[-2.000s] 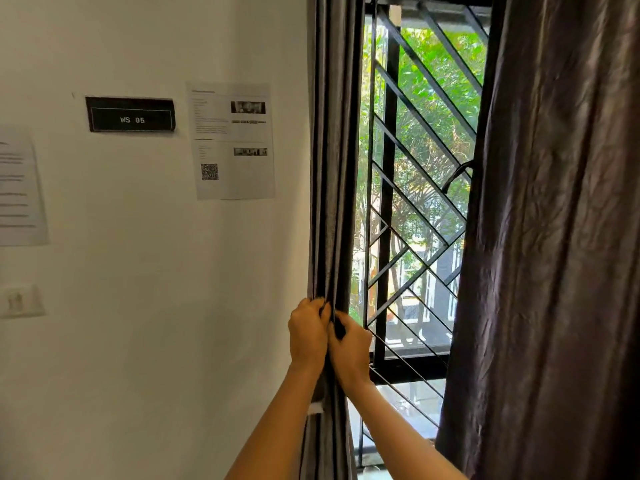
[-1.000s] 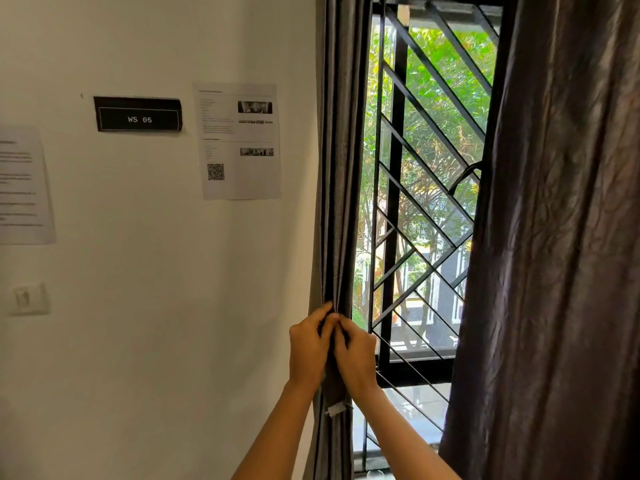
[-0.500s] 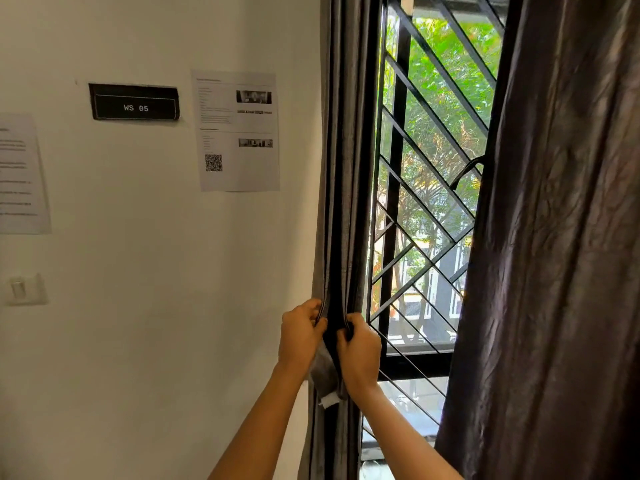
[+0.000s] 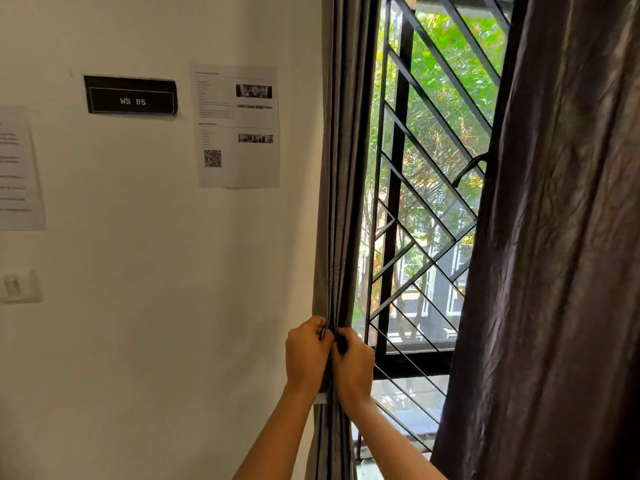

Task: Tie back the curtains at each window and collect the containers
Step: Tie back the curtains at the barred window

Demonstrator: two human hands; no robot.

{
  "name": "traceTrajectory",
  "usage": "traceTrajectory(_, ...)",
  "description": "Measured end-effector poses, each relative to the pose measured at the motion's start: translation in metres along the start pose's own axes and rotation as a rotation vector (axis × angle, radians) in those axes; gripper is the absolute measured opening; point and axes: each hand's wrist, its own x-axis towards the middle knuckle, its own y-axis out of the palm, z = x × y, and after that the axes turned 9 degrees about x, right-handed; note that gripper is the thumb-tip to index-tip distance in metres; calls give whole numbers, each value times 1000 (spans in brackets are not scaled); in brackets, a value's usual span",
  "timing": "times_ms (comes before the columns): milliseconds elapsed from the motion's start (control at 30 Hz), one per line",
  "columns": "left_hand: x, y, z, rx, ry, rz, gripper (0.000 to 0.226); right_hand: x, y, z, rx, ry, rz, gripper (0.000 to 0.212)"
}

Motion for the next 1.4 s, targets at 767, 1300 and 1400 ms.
traceTrajectory(767,13,-1,12,121,-23,57,13,-4,1,-20,23,-102,40,39)
traceTrajectory(1300,18,-7,15,-52,-137,223,23,-1,-4,-19,52,-45,268,51)
traceTrajectory(1400,25,-20,12,-507,-427,488,40,-6,-10,-15,131,-51,336,66)
